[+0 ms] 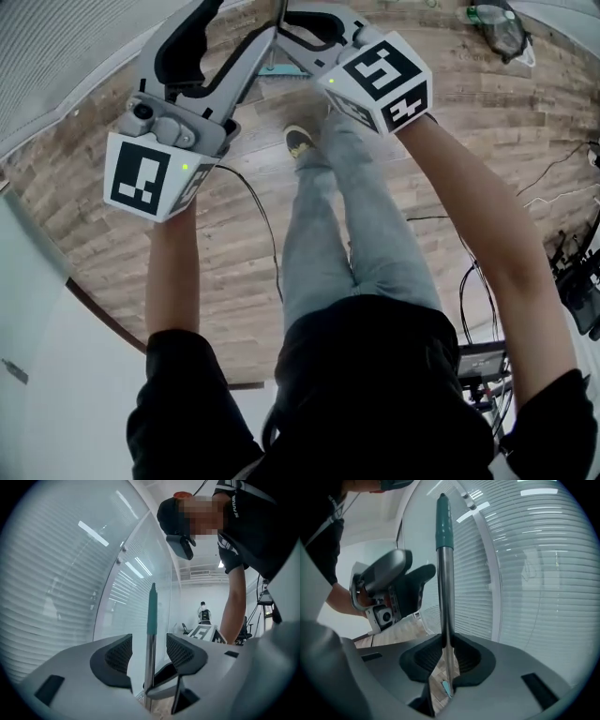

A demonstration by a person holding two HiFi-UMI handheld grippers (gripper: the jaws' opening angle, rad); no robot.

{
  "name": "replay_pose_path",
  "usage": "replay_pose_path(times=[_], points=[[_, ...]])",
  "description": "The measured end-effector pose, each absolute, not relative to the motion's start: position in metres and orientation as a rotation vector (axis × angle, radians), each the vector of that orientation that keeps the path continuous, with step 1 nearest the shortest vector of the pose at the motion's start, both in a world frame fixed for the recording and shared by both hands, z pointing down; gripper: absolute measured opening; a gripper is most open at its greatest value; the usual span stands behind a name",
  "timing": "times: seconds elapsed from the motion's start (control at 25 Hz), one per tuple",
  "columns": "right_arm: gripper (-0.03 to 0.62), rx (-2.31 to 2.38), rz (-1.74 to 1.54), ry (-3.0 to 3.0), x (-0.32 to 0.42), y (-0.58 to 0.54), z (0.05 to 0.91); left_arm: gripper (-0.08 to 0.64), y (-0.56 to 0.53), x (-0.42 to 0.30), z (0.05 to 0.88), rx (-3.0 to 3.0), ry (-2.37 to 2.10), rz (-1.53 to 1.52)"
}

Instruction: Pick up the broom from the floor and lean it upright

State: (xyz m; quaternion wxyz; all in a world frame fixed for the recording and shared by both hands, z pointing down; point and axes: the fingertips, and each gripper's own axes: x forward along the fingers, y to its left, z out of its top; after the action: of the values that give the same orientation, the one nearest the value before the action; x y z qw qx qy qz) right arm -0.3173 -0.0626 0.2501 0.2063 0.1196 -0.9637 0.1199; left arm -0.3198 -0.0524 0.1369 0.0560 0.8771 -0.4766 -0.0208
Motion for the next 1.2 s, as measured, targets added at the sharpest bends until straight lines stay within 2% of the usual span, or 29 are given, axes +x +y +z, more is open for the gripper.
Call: replay_pose_path(times=[0.24,0.32,0.64,0.88,1.2], points=[[0.084,0.183,0.253,-2.699,-0.349,-0.052,0.26,0.223,-0.086,-0.308,0.155,2.677,-1.385,0.151],[0.083,0.147,0.257,-2.707,-0.357,-0.052,0.26,0.079,-0.094,-0.322,0.16,2.602,-1.427,0.134],[0.083,0.15,0.456,-2.735,-0.375,-0.095,0.267,0.078,-0.151,-0.343,0.173,2.467,-1.491,0.222],[0.085,0.255,0.599,-2.701,-0.398,-0.131,0.314,0.077,-0.187,-0.365,0.225,2.409,-1.468,0.349],[0.084,0.344,0.653,-2.523,-0.424,-0.15,0.373,0.075,-0.215,-0.394,0.287,2.317,-1.349,0.363]])
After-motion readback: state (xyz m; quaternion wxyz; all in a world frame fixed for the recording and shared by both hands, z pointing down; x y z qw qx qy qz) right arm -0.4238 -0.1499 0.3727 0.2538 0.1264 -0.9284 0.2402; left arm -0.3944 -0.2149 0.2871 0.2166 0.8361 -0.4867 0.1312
